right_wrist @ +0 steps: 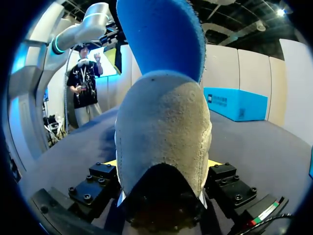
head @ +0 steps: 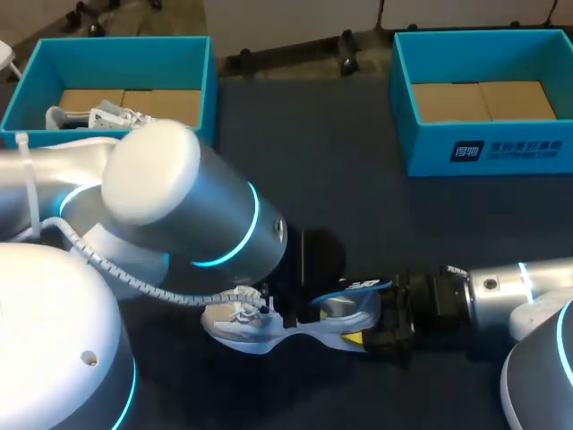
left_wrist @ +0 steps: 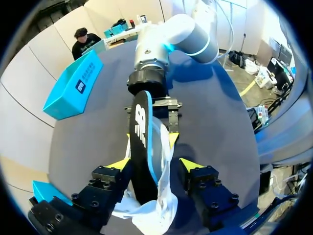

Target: Take the shoe out of the shoebox, open the shoe tongue, remove and reinsert the insole, then place the shoe into the shoebox

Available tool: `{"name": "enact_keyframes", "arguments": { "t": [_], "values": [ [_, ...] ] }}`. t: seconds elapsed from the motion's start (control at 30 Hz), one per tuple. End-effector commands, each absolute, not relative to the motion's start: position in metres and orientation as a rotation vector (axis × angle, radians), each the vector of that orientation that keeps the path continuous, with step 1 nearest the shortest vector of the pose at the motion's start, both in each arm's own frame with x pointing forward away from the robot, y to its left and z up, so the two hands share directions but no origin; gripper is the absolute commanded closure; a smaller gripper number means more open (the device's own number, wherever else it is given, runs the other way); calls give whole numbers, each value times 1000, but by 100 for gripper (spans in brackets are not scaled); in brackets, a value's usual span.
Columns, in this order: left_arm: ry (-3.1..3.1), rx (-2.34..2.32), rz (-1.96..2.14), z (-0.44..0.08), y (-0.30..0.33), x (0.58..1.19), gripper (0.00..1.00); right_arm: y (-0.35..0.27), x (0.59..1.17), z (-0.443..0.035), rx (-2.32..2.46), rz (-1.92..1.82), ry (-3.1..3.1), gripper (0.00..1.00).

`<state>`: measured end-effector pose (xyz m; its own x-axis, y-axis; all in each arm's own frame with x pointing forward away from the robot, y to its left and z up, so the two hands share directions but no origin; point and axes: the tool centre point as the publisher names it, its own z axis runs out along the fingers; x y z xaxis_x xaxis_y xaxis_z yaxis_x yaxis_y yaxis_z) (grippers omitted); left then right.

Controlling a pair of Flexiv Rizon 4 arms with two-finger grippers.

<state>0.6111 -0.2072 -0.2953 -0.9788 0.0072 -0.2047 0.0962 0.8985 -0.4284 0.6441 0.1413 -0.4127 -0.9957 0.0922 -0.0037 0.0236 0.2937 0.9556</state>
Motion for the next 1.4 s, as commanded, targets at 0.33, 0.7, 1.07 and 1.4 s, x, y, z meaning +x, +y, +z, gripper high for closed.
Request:
{"name": "enact_keyframes", "arguments": {
  "t": [0.33,0.7,1.07,1.4],
  "values": [
    [2805,80,-684,-303,-220,611,51,143,644,-411,111,1823,2487,100],
    [2811,74,-639,-317,-230,615,54,143,644,-411,111,1823,2487,100],
    [2781,81,-666,-326,-233,620,56,143,644,-411,111,1823,2487,100],
    [2753,58,-663,-336,-240,627,57,143,644,-411,111,1823,2487,100]
  ]
}}
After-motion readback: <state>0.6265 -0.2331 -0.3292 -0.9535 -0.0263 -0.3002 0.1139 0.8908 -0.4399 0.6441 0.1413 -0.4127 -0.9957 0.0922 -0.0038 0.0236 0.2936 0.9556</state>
